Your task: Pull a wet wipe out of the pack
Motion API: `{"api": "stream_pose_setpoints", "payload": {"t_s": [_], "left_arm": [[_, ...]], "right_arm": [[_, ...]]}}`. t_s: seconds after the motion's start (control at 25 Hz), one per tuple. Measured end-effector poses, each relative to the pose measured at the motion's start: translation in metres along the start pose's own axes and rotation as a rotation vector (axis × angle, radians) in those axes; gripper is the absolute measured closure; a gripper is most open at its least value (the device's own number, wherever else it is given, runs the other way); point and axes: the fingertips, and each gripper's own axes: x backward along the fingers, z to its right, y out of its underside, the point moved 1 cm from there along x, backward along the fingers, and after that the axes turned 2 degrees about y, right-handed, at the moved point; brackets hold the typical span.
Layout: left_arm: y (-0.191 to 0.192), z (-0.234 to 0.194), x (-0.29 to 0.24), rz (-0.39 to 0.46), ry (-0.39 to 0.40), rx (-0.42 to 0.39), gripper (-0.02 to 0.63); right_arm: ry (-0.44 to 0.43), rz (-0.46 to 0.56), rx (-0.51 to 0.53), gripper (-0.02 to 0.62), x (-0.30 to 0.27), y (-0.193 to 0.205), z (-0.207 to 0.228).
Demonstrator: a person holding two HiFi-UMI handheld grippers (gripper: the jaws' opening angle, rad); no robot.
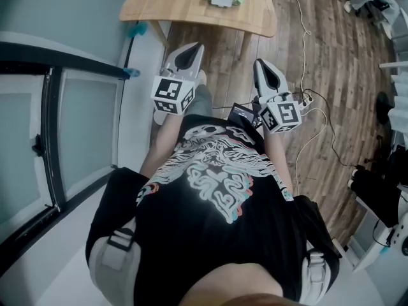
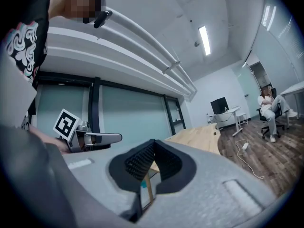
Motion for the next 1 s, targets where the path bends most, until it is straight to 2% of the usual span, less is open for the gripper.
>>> {"api": "stream_pose_setpoints", "payload": {"t_s": [0.28,0.36,0.6,0.84,1.0], "left_arm": [[0.007,-0.028,-0.029,-0.039,-0.025,-0.034,0.620],[0.010,-0.036,-0.042,-0.052,-0.017,-0.051,0.620],[0.007,-0.069,-0.094,-0.056,0.010,-0.034,0.620],[-0.003,-0.112,-0.144,-0.044,0.022,-0.047,0.620],[0.000,-0.141,-0.173,-0.069,0.049,-0.052,0.620]], "right_arm": [[0.000,-0.022,-0.008,0.597,-0.033,0.007,0.014],[0.004,-0.035,-0.011,0.597,-0.044,0.010,0.019],[0.042,-0.058,-0.006,0.597,-0.086,0.010,0.051],[0.065,-0.086,0.001,0.597,-0.147,0.008,0.079],[0.077,-0.104,-0.002,0.597,-0.185,0.012,0.089]]}}
